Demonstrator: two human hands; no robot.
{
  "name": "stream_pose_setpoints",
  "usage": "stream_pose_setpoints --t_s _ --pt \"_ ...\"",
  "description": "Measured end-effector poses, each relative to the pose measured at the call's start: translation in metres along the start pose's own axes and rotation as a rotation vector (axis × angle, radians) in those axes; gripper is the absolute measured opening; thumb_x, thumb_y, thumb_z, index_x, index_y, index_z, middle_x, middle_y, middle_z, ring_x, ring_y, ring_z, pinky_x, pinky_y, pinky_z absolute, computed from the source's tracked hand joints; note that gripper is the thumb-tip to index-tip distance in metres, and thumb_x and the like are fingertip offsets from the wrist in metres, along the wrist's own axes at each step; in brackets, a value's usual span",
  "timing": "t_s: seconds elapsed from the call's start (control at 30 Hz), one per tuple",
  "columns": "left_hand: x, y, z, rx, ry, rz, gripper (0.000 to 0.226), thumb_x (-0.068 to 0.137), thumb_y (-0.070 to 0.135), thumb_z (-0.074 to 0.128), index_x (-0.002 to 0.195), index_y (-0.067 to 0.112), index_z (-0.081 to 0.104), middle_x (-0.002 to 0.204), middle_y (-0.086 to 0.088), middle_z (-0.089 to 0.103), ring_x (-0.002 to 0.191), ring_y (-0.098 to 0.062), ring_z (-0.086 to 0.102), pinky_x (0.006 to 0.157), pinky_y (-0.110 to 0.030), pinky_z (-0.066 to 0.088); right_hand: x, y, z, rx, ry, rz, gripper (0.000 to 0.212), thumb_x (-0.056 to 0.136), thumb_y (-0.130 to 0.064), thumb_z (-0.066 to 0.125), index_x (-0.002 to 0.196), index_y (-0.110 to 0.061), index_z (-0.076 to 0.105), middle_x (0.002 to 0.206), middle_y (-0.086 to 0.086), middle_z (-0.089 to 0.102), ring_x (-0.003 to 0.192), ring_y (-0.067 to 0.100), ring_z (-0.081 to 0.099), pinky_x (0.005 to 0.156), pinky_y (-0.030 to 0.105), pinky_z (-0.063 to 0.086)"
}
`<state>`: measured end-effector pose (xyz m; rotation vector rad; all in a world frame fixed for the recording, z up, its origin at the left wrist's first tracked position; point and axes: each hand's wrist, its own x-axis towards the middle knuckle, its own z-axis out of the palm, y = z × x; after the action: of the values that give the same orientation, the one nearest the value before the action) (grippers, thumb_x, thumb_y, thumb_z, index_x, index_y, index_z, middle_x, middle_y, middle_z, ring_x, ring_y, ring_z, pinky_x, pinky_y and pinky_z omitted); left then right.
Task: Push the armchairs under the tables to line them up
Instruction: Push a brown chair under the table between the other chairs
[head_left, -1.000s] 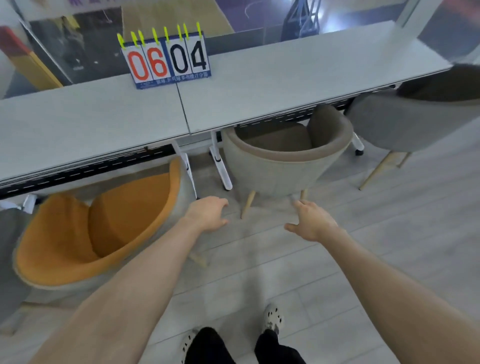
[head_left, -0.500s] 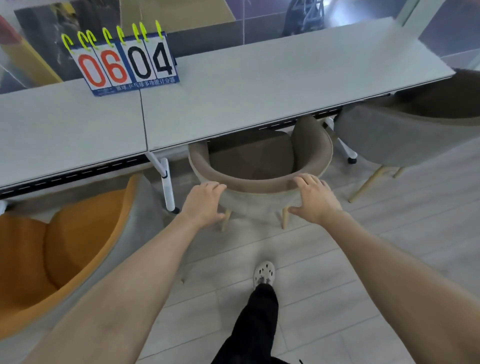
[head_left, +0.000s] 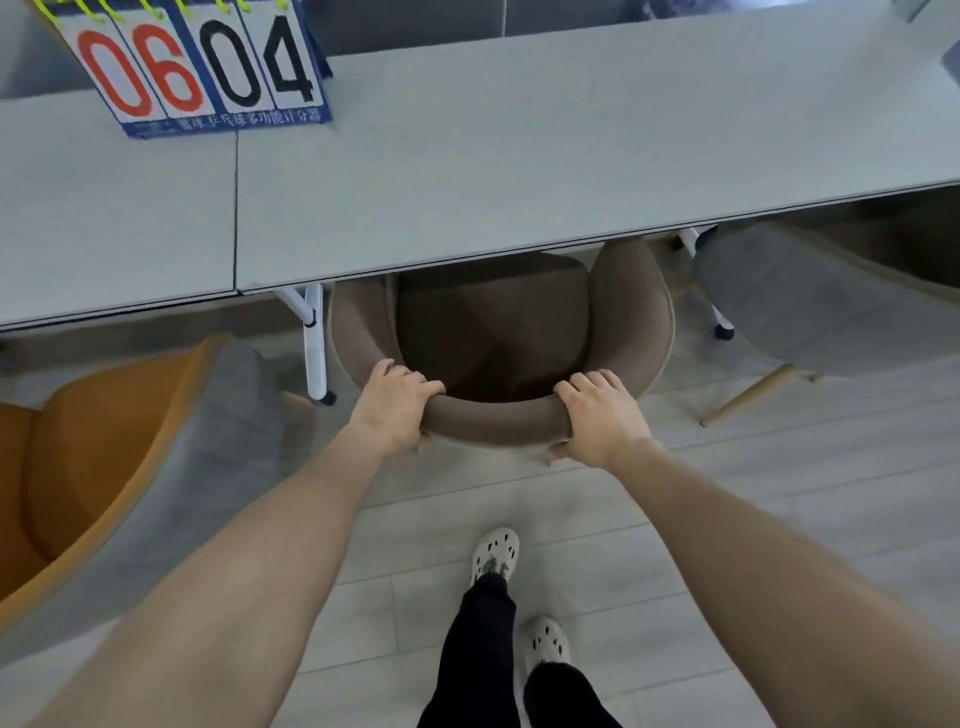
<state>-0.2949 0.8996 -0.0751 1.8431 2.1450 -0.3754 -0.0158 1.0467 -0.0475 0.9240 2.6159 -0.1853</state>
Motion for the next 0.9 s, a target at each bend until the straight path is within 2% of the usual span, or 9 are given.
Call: stream_pose_setpoints --t_s 0.1,0.3,0.4,0.53,0.77,0.9 --pt "-0.007 0.005 0.003 -0.019 -0.016 -0.04 0.068 0.073 0.056 0.088 0.135 0.042 0.063 0.129 0.009 0.071 0.13 -0.02 0.059 0.127 -0.046 0.023 -0.002 -0.003 0.006 0.004 0.042 -0.033 0.09 0.071 -0.081 0.078 0.137 -0.023 0.059 0.128 0.0 0.062 0.127 0.027 0.054 0.124 0.045 0.032" --pt "-0.045 0.051 0.023 -0.017 -0.025 -0.109 0.066 0.081 0.052 0.083 0.142 0.04 0.06 0.135 0.007 0.069 0.133 -0.022 0.057 0.128 -0.048 0.022 -0.033 0.011 0.023 -0.024 0.055 -0.092 0.085 0.072 -0.081 0.077 0.133 -0.023 0.061 0.125 0.0 0.062 0.125 0.026 0.055 0.122 0.044 0.033" --pt "-0.065 0.078 0.034 -0.035 -0.016 -0.141 0.063 0.082 0.05 0.081 0.14 0.041 0.06 0.133 0.007 0.07 0.131 -0.023 0.058 0.126 -0.049 0.024 -0.052 0.022 0.031 -0.027 0.049 -0.121 0.087 0.071 -0.081 0.079 0.133 -0.022 0.061 0.124 0.0 0.062 0.124 0.026 0.054 0.123 0.043 0.031" --pt "-0.091 0.11 0.049 -0.027 -0.027 -0.157 0.067 0.076 0.061 0.082 0.136 0.04 0.061 0.127 0.007 0.071 0.126 -0.024 0.059 0.123 -0.05 0.026 -0.083 0.028 0.047 -0.02 0.032 -0.147 0.086 0.069 -0.078 0.082 0.131 -0.022 0.061 0.123 -0.001 0.062 0.123 0.026 0.053 0.124 0.043 0.028" --pt "-0.14 0.152 0.07 -0.041 -0.003 -0.184 0.061 0.081 0.061 0.078 0.135 0.039 0.061 0.123 0.007 0.071 0.126 -0.023 0.059 0.125 -0.046 0.025 -0.135 0.031 0.078 0.025 0.051 -0.172 0.088 0.068 -0.074 0.085 0.136 -0.024 0.061 0.127 -0.002 0.06 0.128 0.027 0.052 0.128 0.046 0.023" --pt "-0.166 0.165 0.077 -0.073 0.012 -0.21 0.055 0.085 0.051 0.077 0.136 0.037 0.062 0.125 0.006 0.071 0.128 -0.022 0.058 0.127 -0.045 0.023 -0.148 0.025 0.09 0.04 0.055 -0.191 0.087 0.065 -0.072 0.089 0.134 -0.026 0.064 0.127 -0.002 0.066 0.128 0.027 0.055 0.127 0.048 0.022"
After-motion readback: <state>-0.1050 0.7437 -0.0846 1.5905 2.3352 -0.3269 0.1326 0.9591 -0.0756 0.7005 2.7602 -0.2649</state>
